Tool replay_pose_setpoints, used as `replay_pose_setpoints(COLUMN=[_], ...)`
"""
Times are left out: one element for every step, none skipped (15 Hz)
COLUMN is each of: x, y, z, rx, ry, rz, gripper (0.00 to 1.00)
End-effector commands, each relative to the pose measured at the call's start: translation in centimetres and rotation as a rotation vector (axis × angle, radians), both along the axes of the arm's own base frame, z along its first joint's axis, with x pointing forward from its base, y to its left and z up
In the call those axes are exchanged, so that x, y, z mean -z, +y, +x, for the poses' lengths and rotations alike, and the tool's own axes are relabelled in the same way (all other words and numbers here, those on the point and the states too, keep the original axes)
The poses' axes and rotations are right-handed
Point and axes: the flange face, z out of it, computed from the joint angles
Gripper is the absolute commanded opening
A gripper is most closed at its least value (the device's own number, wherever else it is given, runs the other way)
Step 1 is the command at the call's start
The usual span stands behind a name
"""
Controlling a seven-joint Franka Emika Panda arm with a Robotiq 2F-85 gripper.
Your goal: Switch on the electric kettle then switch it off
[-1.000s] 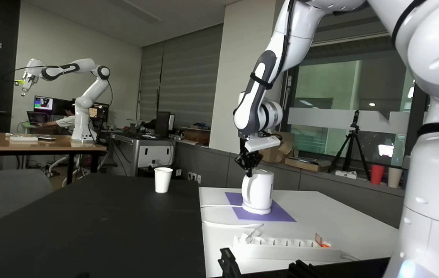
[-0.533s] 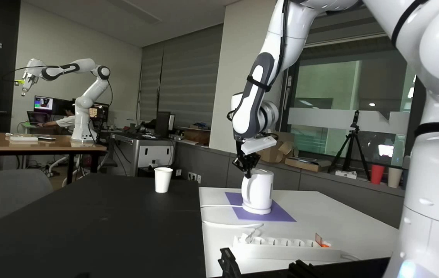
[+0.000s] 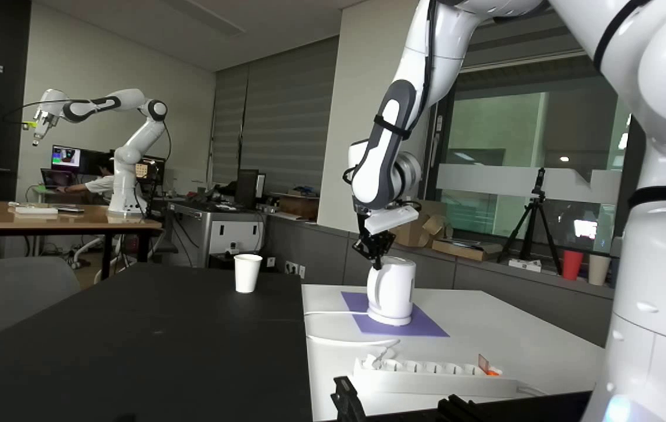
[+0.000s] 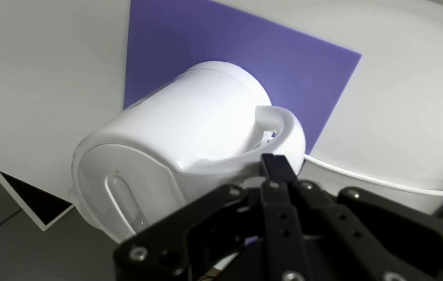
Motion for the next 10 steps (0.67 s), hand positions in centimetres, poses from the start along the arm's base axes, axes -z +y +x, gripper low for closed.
replay_pose_setpoints(x=[-0.4,-1.1,-1.8,-2.3,-2.8,-3.3,-3.8,-4.3,-4.9,-5.3], y=[-2.0,-2.1,-2.3,-2.6,-3.0,-3.4,-3.9,-4.3,-4.6,-4.8], z=[0.4,0.3,0.3,0.3,0.2,0.3,0.3,0.3,0.4,0.4], rx=[0.049,0.050,0.052,0.059,0.061,0.063,0.063,0.062,0.058,0.056], ry=[0.012,0.013,0.010,0.009,0.011,0.015,0.022,0.031,0.041,0.049], rz=[0.009,0.025,0.040,0.051,0.063,0.078,0.095,0.118,0.142,0.162], gripper=[0.00,0.00,0.00,0.00,0.00,0.00,0.00,0.00,0.00,0.00])
